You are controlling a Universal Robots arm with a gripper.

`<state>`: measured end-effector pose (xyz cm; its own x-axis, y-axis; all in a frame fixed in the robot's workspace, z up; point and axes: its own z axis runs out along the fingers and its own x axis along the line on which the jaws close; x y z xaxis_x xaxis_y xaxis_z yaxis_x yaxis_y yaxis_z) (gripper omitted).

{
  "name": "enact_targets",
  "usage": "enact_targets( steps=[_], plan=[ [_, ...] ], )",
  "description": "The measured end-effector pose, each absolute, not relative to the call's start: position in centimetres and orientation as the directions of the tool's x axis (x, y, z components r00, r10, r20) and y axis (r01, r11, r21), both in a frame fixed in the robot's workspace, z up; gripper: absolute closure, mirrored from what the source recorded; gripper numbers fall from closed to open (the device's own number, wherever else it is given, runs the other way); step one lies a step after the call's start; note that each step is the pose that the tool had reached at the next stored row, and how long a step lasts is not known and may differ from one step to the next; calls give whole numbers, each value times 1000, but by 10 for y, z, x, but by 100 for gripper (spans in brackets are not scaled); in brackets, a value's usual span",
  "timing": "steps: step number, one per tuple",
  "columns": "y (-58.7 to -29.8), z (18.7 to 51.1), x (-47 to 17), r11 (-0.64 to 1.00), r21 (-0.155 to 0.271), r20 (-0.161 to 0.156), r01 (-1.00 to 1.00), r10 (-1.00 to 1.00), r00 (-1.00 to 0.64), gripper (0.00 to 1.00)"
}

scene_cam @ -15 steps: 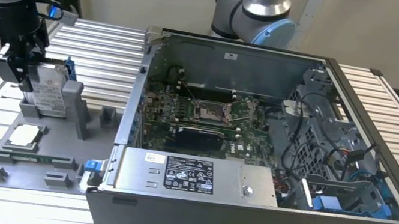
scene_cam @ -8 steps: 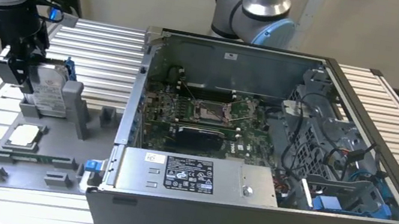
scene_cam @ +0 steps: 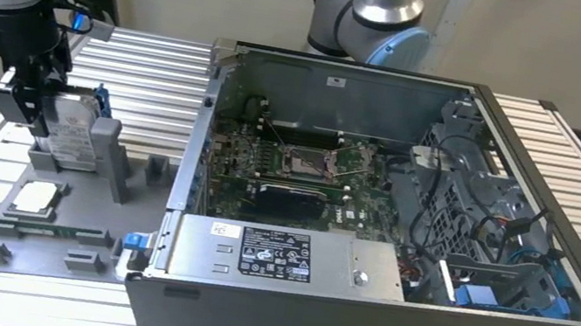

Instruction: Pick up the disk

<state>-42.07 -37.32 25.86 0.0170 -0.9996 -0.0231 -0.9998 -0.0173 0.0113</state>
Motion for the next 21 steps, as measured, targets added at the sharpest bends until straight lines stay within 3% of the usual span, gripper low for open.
enact_targets(
  steps=[12, 13, 21],
  plan=[
    [-373, 263, -421, -17, 11, -23, -1000, -1000, 17, 0],
    [-373, 263, -421, -17, 11, -23, -1000, -1000, 17, 100],
    [-373, 263, -421, -17, 11, -23, -1000, -1000, 17, 100]
  ],
)
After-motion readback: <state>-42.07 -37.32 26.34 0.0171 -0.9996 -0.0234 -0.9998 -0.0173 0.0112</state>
